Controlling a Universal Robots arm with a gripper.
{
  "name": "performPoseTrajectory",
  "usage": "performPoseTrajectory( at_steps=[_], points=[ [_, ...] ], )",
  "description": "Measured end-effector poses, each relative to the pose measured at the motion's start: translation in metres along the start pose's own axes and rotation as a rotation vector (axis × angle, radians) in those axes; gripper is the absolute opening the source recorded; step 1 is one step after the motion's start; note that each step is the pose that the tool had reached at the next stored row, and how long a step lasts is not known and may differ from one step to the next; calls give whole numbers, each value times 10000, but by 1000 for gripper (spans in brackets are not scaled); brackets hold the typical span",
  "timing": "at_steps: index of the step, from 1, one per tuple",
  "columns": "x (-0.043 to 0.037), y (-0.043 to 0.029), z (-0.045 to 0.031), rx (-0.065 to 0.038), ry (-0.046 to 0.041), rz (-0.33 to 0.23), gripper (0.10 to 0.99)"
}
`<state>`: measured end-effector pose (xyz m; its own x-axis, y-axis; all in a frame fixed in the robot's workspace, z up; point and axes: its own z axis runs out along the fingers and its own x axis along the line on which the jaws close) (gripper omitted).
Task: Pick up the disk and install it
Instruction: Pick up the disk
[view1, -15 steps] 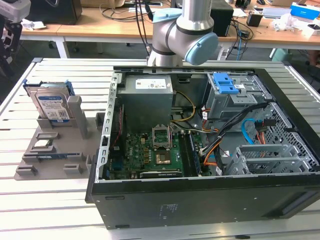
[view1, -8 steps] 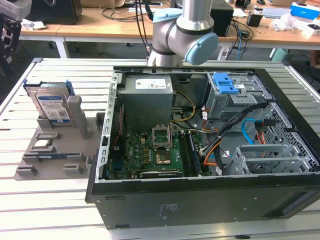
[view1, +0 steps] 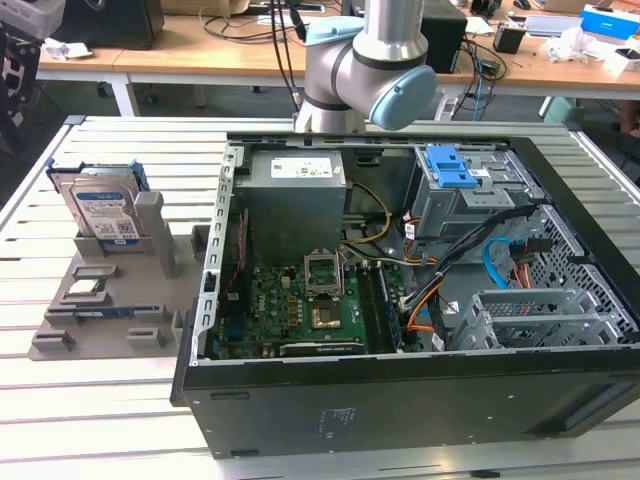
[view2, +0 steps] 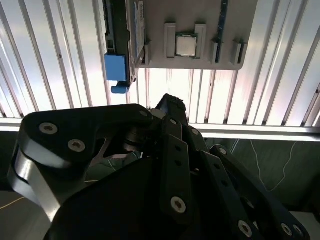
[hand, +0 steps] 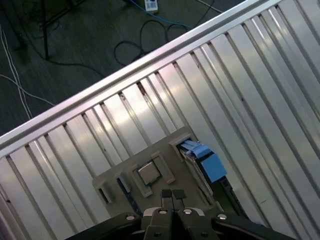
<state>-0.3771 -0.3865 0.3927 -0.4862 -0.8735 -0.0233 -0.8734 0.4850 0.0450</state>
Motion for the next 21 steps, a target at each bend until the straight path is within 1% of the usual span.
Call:
performPoseTrajectory(
  at_steps=[3, 14, 15, 21],
  points=[
    [0, 0, 0, -7, 14, -318, 106],
    [0, 0, 0, -26, 52, -1151, 106],
    [0, 0, 0, -31, 61, -1357, 106],
    [0, 0, 0, -43, 83, -1841, 106]
  ],
)
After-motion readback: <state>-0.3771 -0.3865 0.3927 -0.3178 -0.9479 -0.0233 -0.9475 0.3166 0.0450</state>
